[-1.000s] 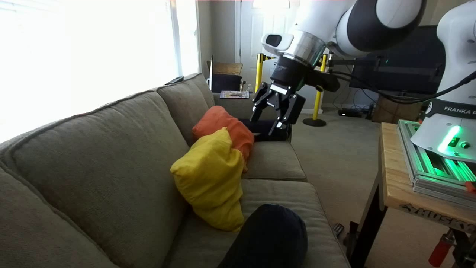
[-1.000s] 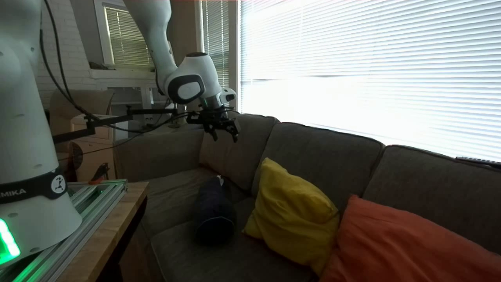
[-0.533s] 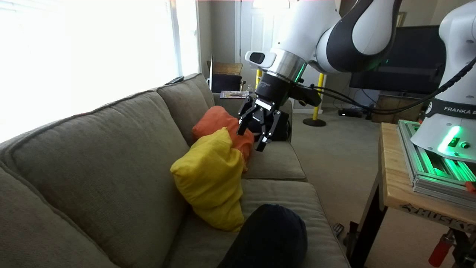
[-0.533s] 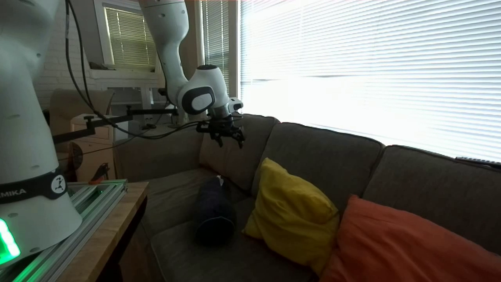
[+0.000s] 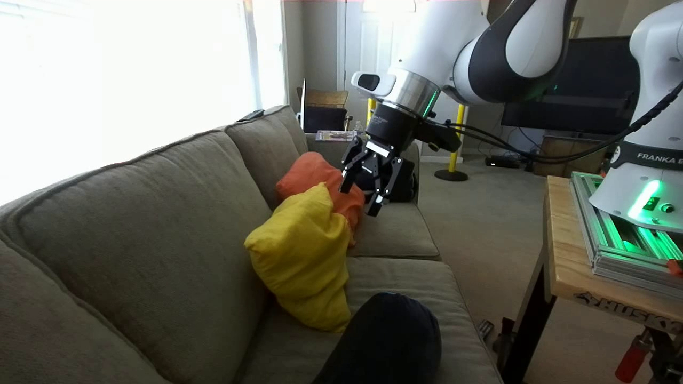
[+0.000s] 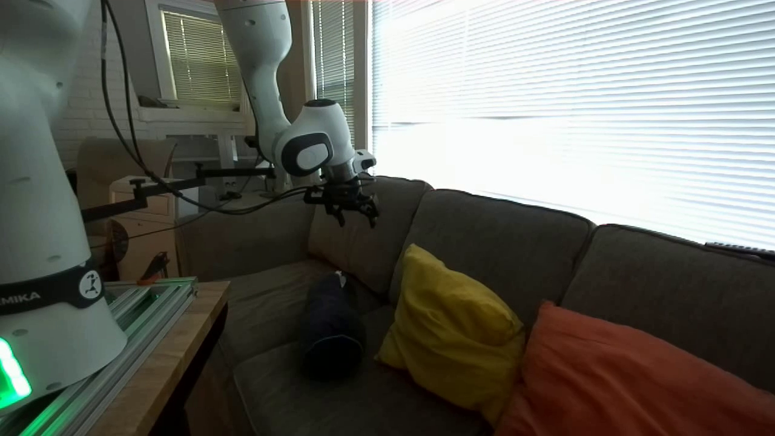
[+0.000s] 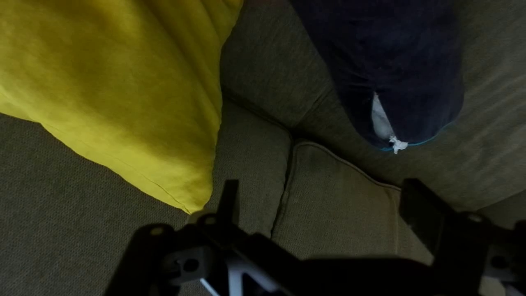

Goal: Put the sausage pillow in front of the yellow pillow

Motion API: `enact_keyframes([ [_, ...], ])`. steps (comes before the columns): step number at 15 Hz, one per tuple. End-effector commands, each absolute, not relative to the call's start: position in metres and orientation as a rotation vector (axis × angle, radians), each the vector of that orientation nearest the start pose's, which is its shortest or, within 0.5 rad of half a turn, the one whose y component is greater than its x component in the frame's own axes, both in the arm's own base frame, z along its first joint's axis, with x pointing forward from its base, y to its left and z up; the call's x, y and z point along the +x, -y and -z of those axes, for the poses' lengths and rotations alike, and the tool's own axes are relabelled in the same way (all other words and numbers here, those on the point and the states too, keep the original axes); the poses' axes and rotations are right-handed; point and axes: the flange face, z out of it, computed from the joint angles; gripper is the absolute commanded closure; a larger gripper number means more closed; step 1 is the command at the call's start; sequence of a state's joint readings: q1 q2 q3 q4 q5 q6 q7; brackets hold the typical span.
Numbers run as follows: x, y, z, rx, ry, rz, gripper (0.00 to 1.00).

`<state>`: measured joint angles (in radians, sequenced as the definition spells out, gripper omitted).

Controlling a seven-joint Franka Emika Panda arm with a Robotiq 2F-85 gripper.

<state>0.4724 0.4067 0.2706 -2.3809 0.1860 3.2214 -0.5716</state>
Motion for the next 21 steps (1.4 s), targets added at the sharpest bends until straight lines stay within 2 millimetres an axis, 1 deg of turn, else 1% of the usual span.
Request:
enact_keyframes([
  [1,0.405,-0.351,-0.205,-2.498,1.499,0.626,0.00],
  [11,0.405,-0.351,-0.205,-2.498,1.499,0.626,0.00],
  [12,0.399,-0.357,-0.205,-2.483,1.502,0.645,0.00],
  [13,0.397,-0.362,-0.205,-2.473,1.556,0.647,0.00],
  [16,0.401,-0.383,-0.208,-2.426,1.686,0.688,0.00],
  [19,0.399,-0.405,-0.216,-2.370,1.770,0.728,0.00],
  [21,0.396,-0.416,-0.218,-2.341,1.804,0.744,0.00],
])
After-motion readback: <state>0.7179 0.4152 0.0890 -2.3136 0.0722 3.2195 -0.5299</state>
